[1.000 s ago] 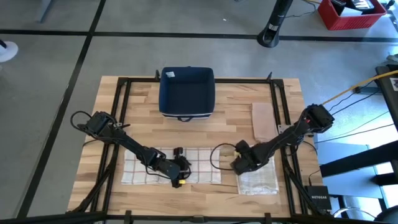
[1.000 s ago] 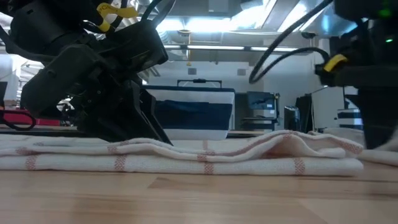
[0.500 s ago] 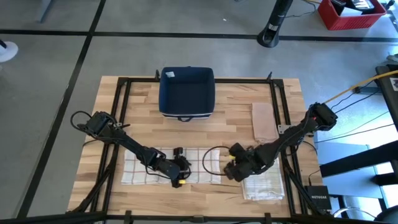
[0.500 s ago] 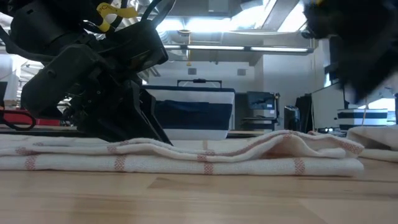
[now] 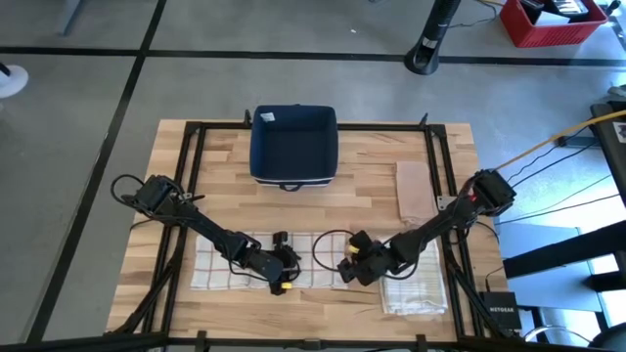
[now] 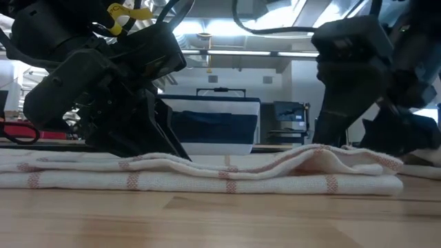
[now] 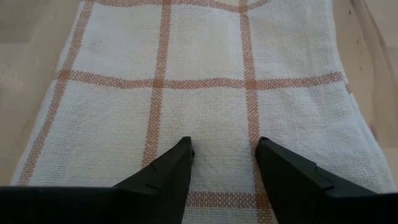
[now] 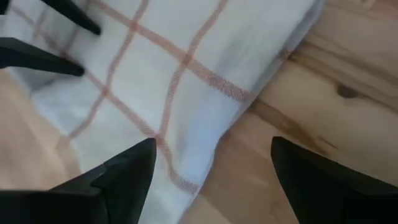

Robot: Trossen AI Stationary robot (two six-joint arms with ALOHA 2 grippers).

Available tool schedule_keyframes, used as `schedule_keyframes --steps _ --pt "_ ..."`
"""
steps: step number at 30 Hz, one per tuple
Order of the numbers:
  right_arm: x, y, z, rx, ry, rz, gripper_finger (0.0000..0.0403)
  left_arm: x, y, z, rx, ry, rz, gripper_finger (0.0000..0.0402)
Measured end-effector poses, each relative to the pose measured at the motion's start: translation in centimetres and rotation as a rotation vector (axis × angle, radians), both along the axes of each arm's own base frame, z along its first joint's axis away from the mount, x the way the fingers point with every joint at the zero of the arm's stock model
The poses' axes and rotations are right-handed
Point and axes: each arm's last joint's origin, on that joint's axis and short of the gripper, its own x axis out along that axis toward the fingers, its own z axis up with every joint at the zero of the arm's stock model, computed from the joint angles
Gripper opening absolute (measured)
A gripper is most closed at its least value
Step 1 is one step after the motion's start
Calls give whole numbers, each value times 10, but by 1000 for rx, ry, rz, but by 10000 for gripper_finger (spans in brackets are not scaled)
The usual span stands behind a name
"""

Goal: Fold towel
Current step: Fold the white with brown pattern towel on the table

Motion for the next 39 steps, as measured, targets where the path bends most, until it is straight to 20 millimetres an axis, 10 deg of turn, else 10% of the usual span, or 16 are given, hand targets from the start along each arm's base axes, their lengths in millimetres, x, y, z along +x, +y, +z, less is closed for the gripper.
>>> schedule_keyframes --steps 19,34,39 --pt "9 2 -40 71 -216 -16 309 1 0 0 -3 -11 -3 178" --pt "8 -1 -44 -75 -217 27 23 5 -3 10 -13 -51 -27 178" --pt "8 -1 -44 -79 -212 46 27 13 -7 35 -14 -126 -27 178"
